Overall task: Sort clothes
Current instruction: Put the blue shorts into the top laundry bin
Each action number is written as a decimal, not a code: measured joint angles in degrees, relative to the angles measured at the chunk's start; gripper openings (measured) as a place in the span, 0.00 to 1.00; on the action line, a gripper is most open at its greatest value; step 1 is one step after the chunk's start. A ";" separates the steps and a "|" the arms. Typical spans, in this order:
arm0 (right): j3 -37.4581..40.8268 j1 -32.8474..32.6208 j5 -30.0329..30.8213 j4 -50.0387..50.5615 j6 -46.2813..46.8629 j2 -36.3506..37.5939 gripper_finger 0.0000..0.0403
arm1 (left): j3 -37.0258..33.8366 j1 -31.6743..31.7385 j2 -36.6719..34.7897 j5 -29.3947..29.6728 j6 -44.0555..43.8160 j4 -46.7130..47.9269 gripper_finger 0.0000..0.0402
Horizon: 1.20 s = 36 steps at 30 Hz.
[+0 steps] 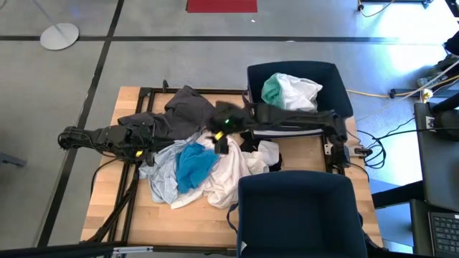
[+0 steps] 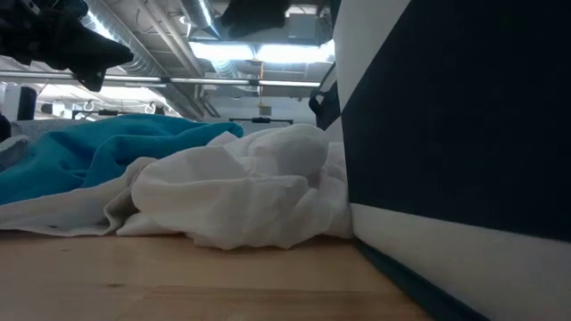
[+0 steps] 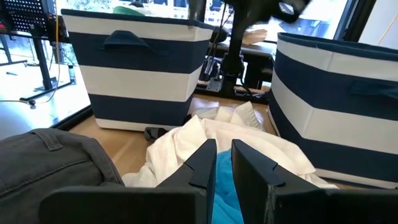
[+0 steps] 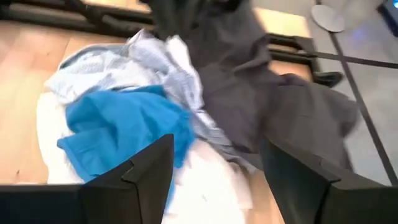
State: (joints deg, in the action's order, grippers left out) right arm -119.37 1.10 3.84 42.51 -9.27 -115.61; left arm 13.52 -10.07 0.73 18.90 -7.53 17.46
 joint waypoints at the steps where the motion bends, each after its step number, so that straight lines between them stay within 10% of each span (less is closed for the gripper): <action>1: 0.00 -0.46 0.00 -0.73 -0.20 -0.96 0.59 | 0.00 0.00 0.00 0.00 0.00 -0.01 0.10; 29: -0.02 -2.25 -7.36 -8.75 -5.11 -18.87 0.59 | 0.00 0.00 0.01 0.01 0.44 -0.01 0.10; 36: -0.09 -2.59 -7.35 -8.76 -7.72 -19.42 0.40 | 0.00 0.00 0.01 0.00 0.61 0.01 0.10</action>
State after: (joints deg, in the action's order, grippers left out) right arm -119.46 -1.49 -3.52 33.75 -16.99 -135.03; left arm 13.52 -10.07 0.75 18.90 -6.92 17.47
